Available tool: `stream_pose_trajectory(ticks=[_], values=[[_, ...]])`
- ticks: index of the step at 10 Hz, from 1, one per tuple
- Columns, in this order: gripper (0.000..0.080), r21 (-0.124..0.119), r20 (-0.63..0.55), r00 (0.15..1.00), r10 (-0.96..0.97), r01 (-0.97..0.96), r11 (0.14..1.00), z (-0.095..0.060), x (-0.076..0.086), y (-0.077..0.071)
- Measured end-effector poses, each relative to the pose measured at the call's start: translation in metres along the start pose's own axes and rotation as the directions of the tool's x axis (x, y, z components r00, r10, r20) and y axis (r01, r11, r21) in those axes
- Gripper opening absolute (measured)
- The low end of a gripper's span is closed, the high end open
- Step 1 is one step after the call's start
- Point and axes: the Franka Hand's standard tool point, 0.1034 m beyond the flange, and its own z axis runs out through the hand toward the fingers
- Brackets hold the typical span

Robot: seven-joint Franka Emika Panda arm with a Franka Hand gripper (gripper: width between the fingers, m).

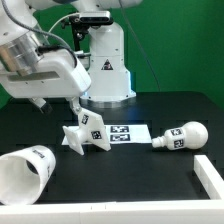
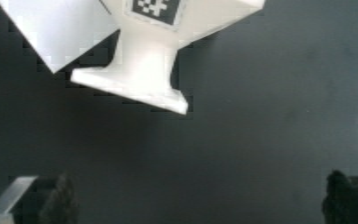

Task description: Assemble lamp

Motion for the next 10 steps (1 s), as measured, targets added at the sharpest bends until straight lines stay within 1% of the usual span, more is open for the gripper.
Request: stream_pose_trajectory(ticks=[1,4,5,6,7,8,9,10], values=[[0.0698,-0.001,-0.002,1.000,0.012,-0.012,1.000,-0.001,-0.001,-0.002],[0.0698,0.000,0.028,1.000,-0.001,0.001,1.000,0.003,-0.003,-0.002],[0.0698,0.042,0.134,0.991,0.019,-0.025,0.999,0.009,-0.012,0.005],[0.0698,0.075,0.262,0.963,0.063,-0.086,0.994,0.012,-0.010,0.018],[0.0698,0.110,0.371,0.924,0.092,-0.142,0.984,0.013,-0.006,0.027],[0.0698,0.120,0.431,0.899,0.078,-0.143,0.982,0.014,-0.004,0.034],[0.0698,0.127,0.489,0.871,0.050,-0.128,0.984,0.014,-0.007,0.031],[0.0698,0.127,0.549,0.835,0.036,-0.126,0.984,0.017,-0.010,0.030]])
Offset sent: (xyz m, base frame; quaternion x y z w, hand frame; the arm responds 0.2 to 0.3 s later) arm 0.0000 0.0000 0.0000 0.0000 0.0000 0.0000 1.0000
